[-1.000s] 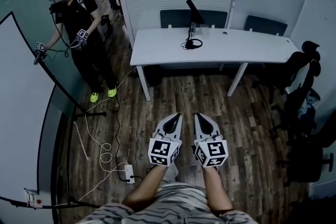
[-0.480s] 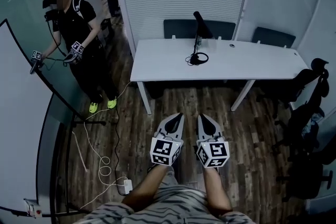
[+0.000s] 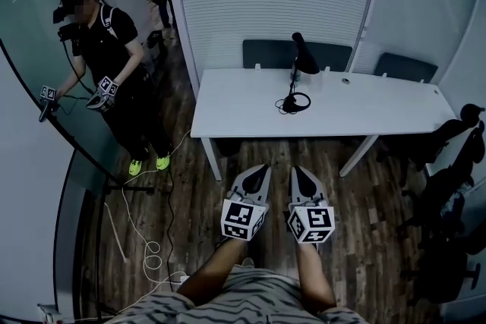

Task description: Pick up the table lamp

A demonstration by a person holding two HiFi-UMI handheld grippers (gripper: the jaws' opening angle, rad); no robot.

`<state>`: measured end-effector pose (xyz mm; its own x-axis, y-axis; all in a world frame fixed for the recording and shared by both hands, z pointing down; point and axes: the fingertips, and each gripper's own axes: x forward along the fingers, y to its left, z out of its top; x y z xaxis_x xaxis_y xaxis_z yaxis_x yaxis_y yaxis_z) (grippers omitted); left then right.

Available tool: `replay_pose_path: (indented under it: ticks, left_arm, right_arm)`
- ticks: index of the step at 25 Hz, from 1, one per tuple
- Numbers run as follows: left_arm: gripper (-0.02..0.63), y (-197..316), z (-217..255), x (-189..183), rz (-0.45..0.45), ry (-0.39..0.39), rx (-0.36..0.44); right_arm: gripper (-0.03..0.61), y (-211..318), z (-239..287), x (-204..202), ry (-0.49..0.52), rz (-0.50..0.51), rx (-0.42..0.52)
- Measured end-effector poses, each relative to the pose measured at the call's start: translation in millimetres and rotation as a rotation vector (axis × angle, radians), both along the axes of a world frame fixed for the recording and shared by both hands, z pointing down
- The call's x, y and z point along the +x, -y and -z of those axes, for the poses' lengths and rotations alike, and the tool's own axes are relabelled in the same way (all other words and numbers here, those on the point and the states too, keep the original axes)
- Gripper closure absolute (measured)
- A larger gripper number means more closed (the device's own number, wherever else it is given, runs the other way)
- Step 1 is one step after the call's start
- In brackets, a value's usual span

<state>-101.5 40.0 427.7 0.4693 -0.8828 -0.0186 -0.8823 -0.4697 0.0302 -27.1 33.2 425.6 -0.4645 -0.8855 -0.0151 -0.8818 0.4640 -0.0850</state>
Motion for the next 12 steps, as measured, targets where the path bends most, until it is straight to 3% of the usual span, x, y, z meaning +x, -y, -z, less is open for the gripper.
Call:
replay_pose_path:
  ticks: [12]
  left_arm:
    - [0.606,68.7,-15.0,-1.3,-0.038,-0.014,-0.059]
  right_arm:
    - [0.568,59.3,-14.5,-1.3,-0.014,-0.034,-0.059]
